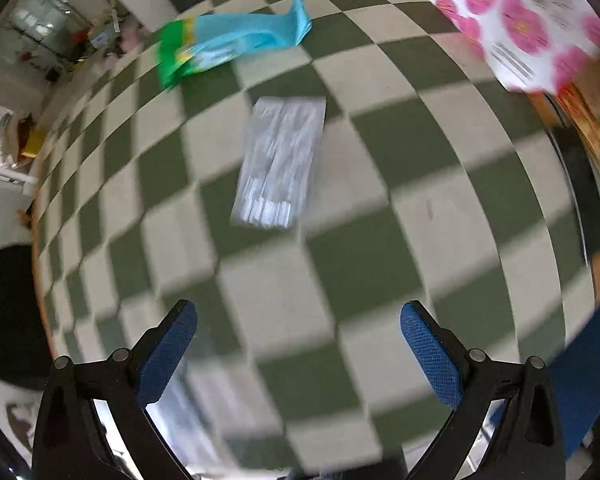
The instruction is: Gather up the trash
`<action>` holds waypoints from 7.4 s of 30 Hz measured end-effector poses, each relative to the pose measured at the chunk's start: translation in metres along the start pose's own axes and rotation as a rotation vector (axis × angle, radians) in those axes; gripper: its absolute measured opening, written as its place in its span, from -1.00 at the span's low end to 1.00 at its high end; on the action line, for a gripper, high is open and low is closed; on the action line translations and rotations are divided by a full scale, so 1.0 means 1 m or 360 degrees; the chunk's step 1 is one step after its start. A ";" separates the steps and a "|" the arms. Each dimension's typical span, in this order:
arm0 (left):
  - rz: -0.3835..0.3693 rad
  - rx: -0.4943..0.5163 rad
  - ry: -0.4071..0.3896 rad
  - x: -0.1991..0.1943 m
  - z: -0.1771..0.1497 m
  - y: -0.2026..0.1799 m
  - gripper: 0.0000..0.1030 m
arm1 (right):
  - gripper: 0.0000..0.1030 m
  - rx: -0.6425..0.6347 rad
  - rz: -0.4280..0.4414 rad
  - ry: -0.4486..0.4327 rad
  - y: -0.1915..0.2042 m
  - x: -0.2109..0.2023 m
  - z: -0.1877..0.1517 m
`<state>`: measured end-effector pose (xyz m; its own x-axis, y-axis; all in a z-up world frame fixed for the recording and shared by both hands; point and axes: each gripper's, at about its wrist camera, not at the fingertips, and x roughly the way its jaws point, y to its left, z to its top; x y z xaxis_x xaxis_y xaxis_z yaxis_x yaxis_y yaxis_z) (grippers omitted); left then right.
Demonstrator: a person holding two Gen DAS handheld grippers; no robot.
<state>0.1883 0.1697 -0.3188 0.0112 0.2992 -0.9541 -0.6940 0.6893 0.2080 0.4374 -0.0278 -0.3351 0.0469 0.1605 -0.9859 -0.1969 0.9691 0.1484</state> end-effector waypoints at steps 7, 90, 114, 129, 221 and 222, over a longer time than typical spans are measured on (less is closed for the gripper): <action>0.0036 0.0033 0.0098 0.022 0.057 -0.040 1.00 | 0.62 -0.0133 -0.0144 0.0018 0.025 0.067 0.082; -0.0650 0.0586 0.0312 0.001 0.085 -0.181 0.27 | -0.99 -0.0015 0.0161 -0.0090 -0.077 -0.007 0.037; -0.0630 0.0411 -0.0193 -0.114 0.032 -0.083 -0.75 | -0.99 -0.0243 0.0205 -0.0355 -0.046 -0.090 -0.039; -0.0667 0.0347 0.0011 -0.081 -0.167 0.059 -0.74 | -0.99 -0.0310 0.0294 -0.0152 -0.007 -0.093 -0.304; -0.1040 0.0023 -0.0154 -0.299 -0.328 0.163 1.00 | 1.00 -0.0875 0.0532 -0.0031 -0.019 -0.346 -0.493; -0.1039 0.0024 -0.0162 -0.301 -0.329 0.164 1.00 | 1.00 -0.0882 0.0537 -0.0033 -0.019 -0.349 -0.494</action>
<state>-0.1656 -0.0246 -0.0688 0.4949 -0.1229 -0.8602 -0.5115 0.7590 -0.4028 -0.0587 -0.1942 -0.0323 -0.0878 0.4481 -0.8897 -0.6801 0.6256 0.3822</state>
